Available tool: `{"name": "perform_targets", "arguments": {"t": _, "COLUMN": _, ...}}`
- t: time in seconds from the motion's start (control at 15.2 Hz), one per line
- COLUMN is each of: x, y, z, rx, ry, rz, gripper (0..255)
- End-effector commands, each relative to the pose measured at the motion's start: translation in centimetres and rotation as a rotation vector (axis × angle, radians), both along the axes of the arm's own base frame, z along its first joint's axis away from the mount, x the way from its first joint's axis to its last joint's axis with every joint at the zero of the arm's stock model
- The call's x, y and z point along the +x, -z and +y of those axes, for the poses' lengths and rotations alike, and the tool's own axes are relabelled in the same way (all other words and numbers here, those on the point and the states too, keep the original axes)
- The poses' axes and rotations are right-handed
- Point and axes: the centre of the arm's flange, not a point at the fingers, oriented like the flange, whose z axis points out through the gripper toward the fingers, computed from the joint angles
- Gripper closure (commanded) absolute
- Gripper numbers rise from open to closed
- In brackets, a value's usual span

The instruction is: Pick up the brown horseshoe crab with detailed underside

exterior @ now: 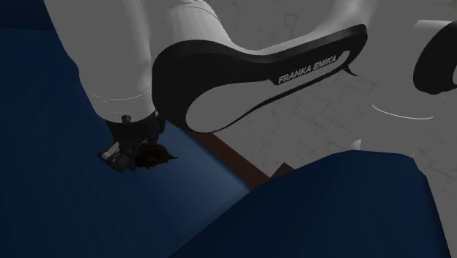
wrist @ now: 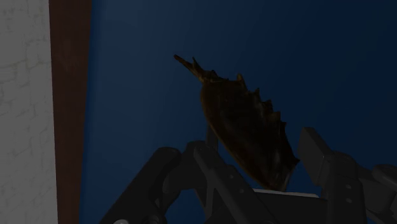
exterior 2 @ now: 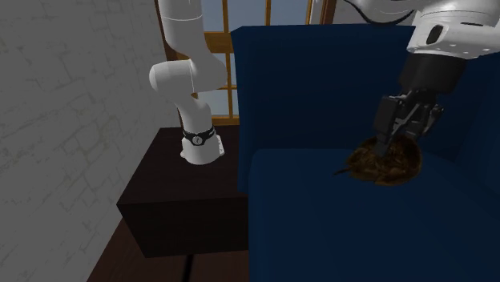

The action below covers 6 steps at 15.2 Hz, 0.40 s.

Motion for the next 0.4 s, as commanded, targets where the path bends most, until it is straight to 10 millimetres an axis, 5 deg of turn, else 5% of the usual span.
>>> {"name": "perform_targets", "arguments": {"t": 0.0, "x": 0.1, "y": -1.0, "z": 0.0, "rx": 0.000, "ry": 0.000, "rz": 0.000, "gripper": 255}}
{"name": "perform_targets", "arguments": {"t": 0.33, "x": 0.1, "y": -2.7, "z": 0.0, "rx": 0.000, "ry": 0.000, "rz": 0.000, "gripper": 255}}
